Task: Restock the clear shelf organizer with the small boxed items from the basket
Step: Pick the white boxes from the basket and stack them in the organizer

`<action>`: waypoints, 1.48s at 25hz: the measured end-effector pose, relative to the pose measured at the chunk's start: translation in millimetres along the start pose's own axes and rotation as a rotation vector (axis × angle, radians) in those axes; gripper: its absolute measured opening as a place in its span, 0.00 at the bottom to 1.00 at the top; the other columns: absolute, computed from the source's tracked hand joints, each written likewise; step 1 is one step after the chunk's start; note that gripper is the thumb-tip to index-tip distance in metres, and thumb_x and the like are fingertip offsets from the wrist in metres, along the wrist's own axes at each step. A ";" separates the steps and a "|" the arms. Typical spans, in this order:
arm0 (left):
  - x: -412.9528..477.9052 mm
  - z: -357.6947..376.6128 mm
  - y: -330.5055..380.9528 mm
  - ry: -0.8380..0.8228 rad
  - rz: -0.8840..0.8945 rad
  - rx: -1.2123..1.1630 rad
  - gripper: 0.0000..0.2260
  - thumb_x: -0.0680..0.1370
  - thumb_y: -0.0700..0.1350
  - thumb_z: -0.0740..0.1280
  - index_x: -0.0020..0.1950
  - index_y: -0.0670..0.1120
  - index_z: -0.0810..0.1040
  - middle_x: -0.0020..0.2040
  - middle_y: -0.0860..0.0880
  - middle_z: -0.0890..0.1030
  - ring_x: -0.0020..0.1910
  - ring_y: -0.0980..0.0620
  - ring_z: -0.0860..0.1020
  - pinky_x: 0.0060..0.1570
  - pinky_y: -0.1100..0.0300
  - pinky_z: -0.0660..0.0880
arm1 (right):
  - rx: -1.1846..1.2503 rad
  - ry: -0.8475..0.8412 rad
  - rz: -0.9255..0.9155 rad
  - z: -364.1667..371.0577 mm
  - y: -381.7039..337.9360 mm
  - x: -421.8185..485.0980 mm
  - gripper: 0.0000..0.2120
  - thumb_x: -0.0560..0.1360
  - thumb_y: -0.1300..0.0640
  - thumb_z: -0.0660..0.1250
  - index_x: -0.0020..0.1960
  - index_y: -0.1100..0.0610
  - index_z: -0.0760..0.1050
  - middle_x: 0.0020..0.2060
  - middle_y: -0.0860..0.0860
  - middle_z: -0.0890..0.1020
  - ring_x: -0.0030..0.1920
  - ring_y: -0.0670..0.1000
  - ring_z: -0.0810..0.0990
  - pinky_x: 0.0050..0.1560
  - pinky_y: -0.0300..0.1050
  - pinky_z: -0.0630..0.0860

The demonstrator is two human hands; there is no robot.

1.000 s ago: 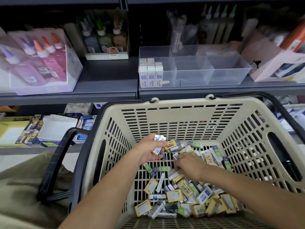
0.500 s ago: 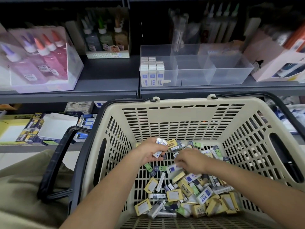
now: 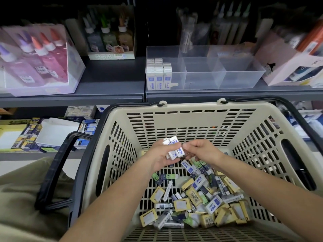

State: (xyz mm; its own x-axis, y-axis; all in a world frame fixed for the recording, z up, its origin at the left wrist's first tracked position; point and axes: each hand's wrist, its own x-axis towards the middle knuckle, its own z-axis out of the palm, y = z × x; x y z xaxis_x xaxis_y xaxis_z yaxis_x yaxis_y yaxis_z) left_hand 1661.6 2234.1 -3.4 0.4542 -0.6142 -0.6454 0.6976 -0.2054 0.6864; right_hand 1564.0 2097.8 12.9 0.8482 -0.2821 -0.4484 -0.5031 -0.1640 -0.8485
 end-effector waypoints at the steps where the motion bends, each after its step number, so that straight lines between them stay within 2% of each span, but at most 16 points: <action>1: 0.2 0.0 -0.1 0.031 -0.009 0.041 0.14 0.70 0.38 0.74 0.52 0.44 0.74 0.44 0.44 0.83 0.44 0.48 0.82 0.38 0.55 0.80 | -0.071 0.005 -0.004 0.4 1.3 1.6 0.07 0.76 0.54 0.65 0.43 0.53 0.80 0.37 0.48 0.83 0.35 0.43 0.80 0.34 0.36 0.74; 3: 1.6 0.4 -0.7 0.089 -0.021 0.081 0.12 0.71 0.38 0.73 0.51 0.45 0.73 0.44 0.43 0.82 0.43 0.47 0.81 0.37 0.54 0.80 | -0.420 0.004 -0.060 6.4 8.5 6.9 0.07 0.76 0.54 0.65 0.45 0.56 0.79 0.38 0.48 0.81 0.37 0.47 0.79 0.40 0.42 0.76; 7: 1.9 -3.4 1.9 0.142 -0.025 0.008 0.11 0.73 0.36 0.70 0.51 0.44 0.74 0.43 0.43 0.81 0.39 0.49 0.81 0.30 0.56 0.80 | -1.269 0.002 -0.097 30.7 25.7 12.0 0.12 0.75 0.49 0.62 0.50 0.58 0.76 0.48 0.53 0.77 0.48 0.54 0.77 0.44 0.45 0.73; 9: 1.1 -7.7 3.3 0.131 -0.039 0.021 0.13 0.72 0.35 0.71 0.53 0.43 0.74 0.44 0.43 0.82 0.38 0.50 0.82 0.30 0.57 0.79 | -1.486 -0.002 -0.133 38.0 32.1 14.5 0.13 0.74 0.50 0.64 0.53 0.58 0.76 0.52 0.55 0.75 0.51 0.56 0.76 0.48 0.48 0.70; 12: 2.6 -11.7 -0.1 0.114 -0.070 0.038 0.10 0.73 0.37 0.71 0.52 0.43 0.76 0.42 0.44 0.83 0.38 0.50 0.82 0.31 0.57 0.79 | -1.399 0.003 -0.163 33.5 30.7 15.2 0.09 0.73 0.55 0.65 0.51 0.58 0.75 0.51 0.54 0.76 0.51 0.55 0.75 0.49 0.47 0.71; 16: 10.0 -15.1 -3.1 0.189 -0.084 0.078 0.12 0.74 0.40 0.70 0.56 0.43 0.74 0.43 0.44 0.81 0.40 0.49 0.80 0.28 0.58 0.77 | -0.804 -0.090 -0.167 14.7 16.7 7.2 0.09 0.73 0.56 0.66 0.52 0.54 0.71 0.48 0.51 0.77 0.50 0.52 0.77 0.52 0.46 0.75; 18: 11.2 -14.8 -3.7 0.188 -0.094 0.099 0.13 0.74 0.44 0.71 0.55 0.43 0.75 0.42 0.44 0.81 0.40 0.49 0.79 0.28 0.59 0.77 | -0.563 -0.149 -0.117 7.1 4.9 0.2 0.09 0.73 0.56 0.66 0.52 0.53 0.71 0.45 0.49 0.78 0.42 0.47 0.78 0.45 0.41 0.76; 20: 9.1 -12.4 -3.1 0.121 -0.132 0.140 0.13 0.73 0.50 0.71 0.52 0.44 0.76 0.39 0.46 0.81 0.38 0.50 0.79 0.29 0.60 0.77 | -0.517 -0.193 -0.137 0.8 -5.8 -5.6 0.08 0.74 0.57 0.66 0.53 0.53 0.74 0.39 0.45 0.76 0.32 0.39 0.74 0.32 0.30 0.70; 21: 6.8 -10.6 -1.9 0.068 -0.155 0.172 0.14 0.73 0.53 0.71 0.51 0.45 0.76 0.38 0.47 0.82 0.37 0.51 0.79 0.31 0.60 0.77 | -0.476 -0.200 -0.154 -1.4 -9.6 -6.8 0.08 0.75 0.59 0.66 0.54 0.54 0.76 0.37 0.44 0.76 0.29 0.38 0.74 0.30 0.28 0.69; 25: -4.0 3.0 -0.9 -0.145 -0.196 0.223 0.17 0.65 0.59 0.73 0.45 0.48 0.78 0.35 0.51 0.82 0.35 0.54 0.79 0.33 0.60 0.77 | -0.121 -0.073 -0.109 -6.1 -14.4 -7.5 0.10 0.72 0.66 0.68 0.51 0.59 0.72 0.40 0.52 0.78 0.39 0.48 0.78 0.45 0.41 0.77; 27: -6.0 9.3 -1.9 -0.146 -0.153 0.232 0.19 0.61 0.55 0.75 0.46 0.48 0.78 0.36 0.51 0.82 0.38 0.53 0.79 0.34 0.60 0.77 | -0.047 -0.032 -0.094 -10.1 -15.0 -5.7 0.10 0.71 0.67 0.69 0.49 0.59 0.72 0.40 0.53 0.78 0.41 0.50 0.79 0.47 0.42 0.78; 29: -5.1 10.0 -1.2 -0.078 -0.104 0.208 0.17 0.64 0.49 0.77 0.48 0.48 0.76 0.37 0.51 0.81 0.40 0.52 0.78 0.33 0.60 0.76 | 0.008 -0.009 -0.069 -17.5 -12.8 -3.7 0.08 0.72 0.66 0.69 0.47 0.56 0.73 0.40 0.52 0.79 0.41 0.49 0.80 0.44 0.38 0.79; 30: -4.0 7.4 -0.5 -0.027 -0.091 0.181 0.15 0.66 0.47 0.77 0.48 0.48 0.76 0.37 0.50 0.81 0.40 0.52 0.78 0.32 0.60 0.75 | -0.062 -0.010 -0.064 -21.2 -11.0 -4.4 0.07 0.72 0.64 0.69 0.46 0.55 0.74 0.40 0.50 0.80 0.41 0.48 0.80 0.43 0.36 0.78; 32: -2.2 -0.3 1.7 0.050 -0.085 0.143 0.13 0.68 0.45 0.76 0.48 0.48 0.75 0.35 0.50 0.82 0.37 0.52 0.79 0.29 0.62 0.76 | -0.460 -0.105 -0.062 -24.4 0.3 -7.1 0.05 0.72 0.60 0.69 0.45 0.52 0.76 0.41 0.46 0.79 0.44 0.46 0.79 0.43 0.32 0.74; 35: -3.5 -4.5 3.0 0.064 -0.092 0.134 0.13 0.68 0.46 0.76 0.49 0.47 0.76 0.35 0.50 0.84 0.32 0.54 0.81 0.26 0.64 0.75 | -1.047 -0.340 -0.026 -14.3 23.3 -12.5 0.15 0.72 0.55 0.70 0.57 0.52 0.75 0.52 0.49 0.75 0.52 0.51 0.76 0.49 0.41 0.73; 37: -4.3 -2.0 3.2 0.068 -0.080 0.152 0.12 0.68 0.46 0.76 0.48 0.48 0.76 0.34 0.50 0.84 0.32 0.54 0.80 0.26 0.65 0.74 | -1.272 -0.387 -0.061 -6.5 27.2 -14.3 0.17 0.72 0.55 0.68 0.61 0.52 0.72 0.55 0.50 0.72 0.54 0.53 0.74 0.46 0.44 0.71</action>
State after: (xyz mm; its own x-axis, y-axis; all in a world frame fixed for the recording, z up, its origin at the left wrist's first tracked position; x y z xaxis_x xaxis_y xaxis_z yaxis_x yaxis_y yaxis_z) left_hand 1663.0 2237.6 1.0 0.4405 -0.5394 -0.7176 0.6435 -0.3677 0.6714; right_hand 1537.0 2091.2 -2.0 0.7600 0.0074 -0.6499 -0.0867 -0.9898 -0.1127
